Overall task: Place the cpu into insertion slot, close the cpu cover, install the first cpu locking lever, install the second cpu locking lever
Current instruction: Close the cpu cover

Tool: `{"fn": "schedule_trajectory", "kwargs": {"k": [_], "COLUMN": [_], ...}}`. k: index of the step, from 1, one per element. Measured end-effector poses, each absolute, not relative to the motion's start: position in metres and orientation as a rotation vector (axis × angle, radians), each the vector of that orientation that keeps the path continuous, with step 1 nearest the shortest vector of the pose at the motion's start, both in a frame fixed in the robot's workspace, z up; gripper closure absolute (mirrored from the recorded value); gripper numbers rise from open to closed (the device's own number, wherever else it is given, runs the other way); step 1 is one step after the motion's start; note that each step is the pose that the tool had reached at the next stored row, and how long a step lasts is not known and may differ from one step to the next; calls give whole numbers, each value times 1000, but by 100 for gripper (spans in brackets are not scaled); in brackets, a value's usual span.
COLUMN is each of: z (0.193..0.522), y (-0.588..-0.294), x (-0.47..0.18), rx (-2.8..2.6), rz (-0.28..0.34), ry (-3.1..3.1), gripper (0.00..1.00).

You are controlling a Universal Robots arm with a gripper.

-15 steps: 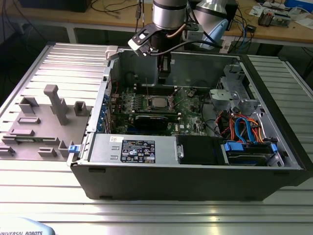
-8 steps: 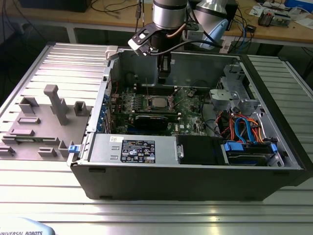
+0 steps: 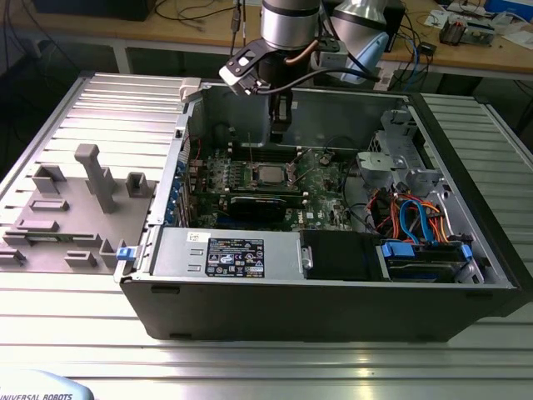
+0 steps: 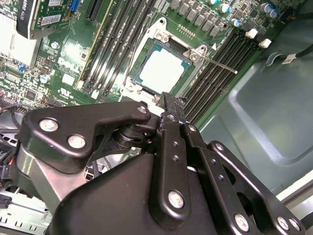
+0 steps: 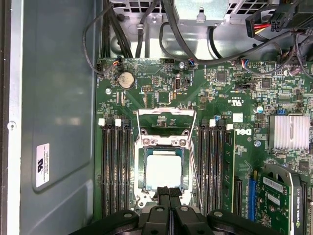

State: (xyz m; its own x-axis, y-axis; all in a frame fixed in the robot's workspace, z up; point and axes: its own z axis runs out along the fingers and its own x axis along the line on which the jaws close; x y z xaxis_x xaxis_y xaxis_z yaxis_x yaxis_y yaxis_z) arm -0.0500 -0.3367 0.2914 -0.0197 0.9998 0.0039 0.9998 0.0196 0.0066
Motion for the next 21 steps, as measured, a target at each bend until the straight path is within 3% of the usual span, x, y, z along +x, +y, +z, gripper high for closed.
{"fn": "schedule_trajectory", "kwargs": {"k": [21], "z": [291], "y": [-337], "x": [-47], "rx": [2198], "rz": [12], "ry": [2242], "gripper": [89]}}
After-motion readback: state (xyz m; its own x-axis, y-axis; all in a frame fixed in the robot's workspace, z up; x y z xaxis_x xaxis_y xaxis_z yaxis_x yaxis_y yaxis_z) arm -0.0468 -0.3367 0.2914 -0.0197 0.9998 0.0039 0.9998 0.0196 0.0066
